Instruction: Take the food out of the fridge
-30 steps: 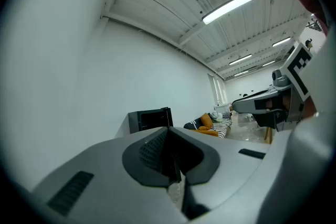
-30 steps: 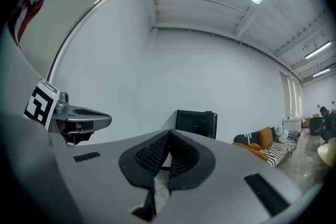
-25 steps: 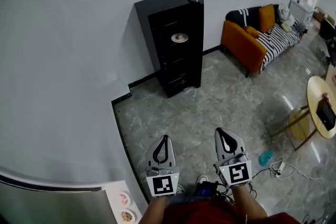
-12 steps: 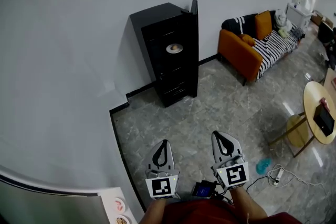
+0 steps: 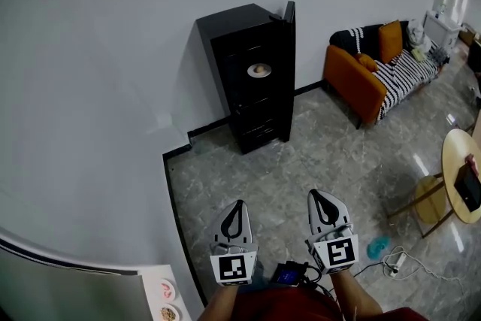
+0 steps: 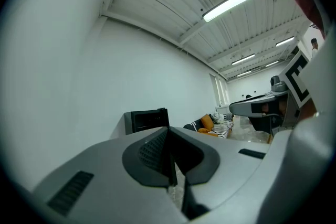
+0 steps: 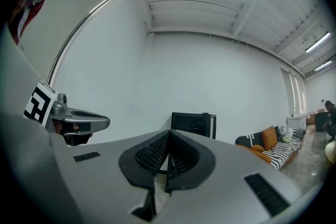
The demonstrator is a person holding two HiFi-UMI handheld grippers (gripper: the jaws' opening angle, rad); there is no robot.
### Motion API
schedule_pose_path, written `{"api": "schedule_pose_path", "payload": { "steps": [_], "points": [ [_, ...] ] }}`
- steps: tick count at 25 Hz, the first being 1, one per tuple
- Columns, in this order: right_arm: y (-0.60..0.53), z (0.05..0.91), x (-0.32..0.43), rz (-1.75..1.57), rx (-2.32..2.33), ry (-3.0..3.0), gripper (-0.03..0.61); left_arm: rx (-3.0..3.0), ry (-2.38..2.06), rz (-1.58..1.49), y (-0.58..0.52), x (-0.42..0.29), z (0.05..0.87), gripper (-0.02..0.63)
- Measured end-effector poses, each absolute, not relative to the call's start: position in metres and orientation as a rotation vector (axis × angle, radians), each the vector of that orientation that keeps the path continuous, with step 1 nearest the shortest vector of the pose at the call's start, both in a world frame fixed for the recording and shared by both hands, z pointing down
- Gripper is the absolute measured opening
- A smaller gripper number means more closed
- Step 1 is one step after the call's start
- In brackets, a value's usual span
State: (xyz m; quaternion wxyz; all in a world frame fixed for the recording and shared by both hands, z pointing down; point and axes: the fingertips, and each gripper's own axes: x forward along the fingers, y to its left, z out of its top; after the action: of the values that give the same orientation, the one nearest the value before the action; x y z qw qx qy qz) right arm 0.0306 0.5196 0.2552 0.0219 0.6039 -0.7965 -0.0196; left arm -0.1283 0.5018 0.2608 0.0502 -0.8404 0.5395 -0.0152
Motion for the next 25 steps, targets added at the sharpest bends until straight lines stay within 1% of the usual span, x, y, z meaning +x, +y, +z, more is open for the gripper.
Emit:
{"api": "schedule_pose_path", "payload": {
  "steps": [5,8,25],
  "points": [
    [0.491,0.26,0.028,-0.056,1.887,-2.453,0.021,-2.562,1.599,-0.12,0.475,-0.129,0.266,0.014],
    [0.466,0.26,0.022,-0.057,1.895,-2.438,0.021,-2.563,1.613,0.016,0.448,-0.134,0.262,0.014],
    [0.336,0.251,-0.025,-0.054,1.986,-2.359,0.021,-2.627,1.491,0.107,0.311,-0.167,0.241,0.014]
  ]
}}
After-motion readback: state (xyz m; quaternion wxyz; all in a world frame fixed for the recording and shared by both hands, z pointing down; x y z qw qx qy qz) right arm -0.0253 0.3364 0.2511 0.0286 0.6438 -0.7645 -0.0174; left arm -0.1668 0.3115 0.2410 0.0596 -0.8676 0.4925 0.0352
